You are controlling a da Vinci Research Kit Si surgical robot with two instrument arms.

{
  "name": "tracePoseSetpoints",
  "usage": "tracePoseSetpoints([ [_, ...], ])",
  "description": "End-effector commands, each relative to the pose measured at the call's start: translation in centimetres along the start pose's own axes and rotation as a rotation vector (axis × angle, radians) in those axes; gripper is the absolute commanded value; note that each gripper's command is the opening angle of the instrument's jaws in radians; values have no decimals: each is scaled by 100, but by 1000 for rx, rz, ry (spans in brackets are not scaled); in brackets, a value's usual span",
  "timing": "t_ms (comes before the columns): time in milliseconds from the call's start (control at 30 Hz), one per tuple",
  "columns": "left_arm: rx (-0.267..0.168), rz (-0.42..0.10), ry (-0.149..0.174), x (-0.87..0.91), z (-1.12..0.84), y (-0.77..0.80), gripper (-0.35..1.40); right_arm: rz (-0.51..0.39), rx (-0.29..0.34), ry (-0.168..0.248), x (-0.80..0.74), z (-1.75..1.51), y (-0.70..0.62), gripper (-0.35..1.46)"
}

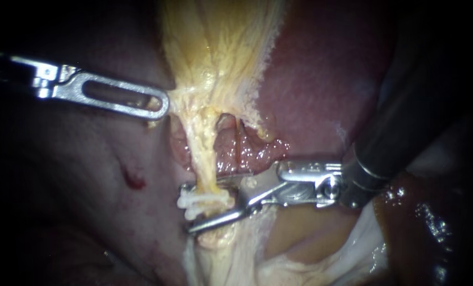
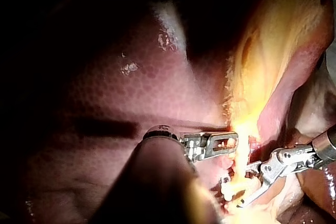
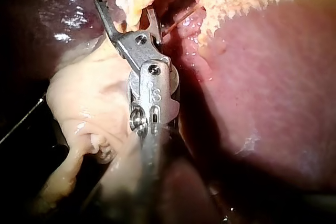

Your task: Going back second clip left tube

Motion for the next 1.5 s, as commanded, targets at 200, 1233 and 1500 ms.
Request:
tracePoseSetpoints([
  [200,-3,0,-2,1,0,0,-35,-44,-21,-3,-6,-12,4,50],
  [1233,-1,1,0,2,1,1,-35,-277,-137,-32,71,-159,-64,50],
  [1500,-2,-6,-1,2,3,1,-35,-282,-140,-8,77,-167,-64,50],
])
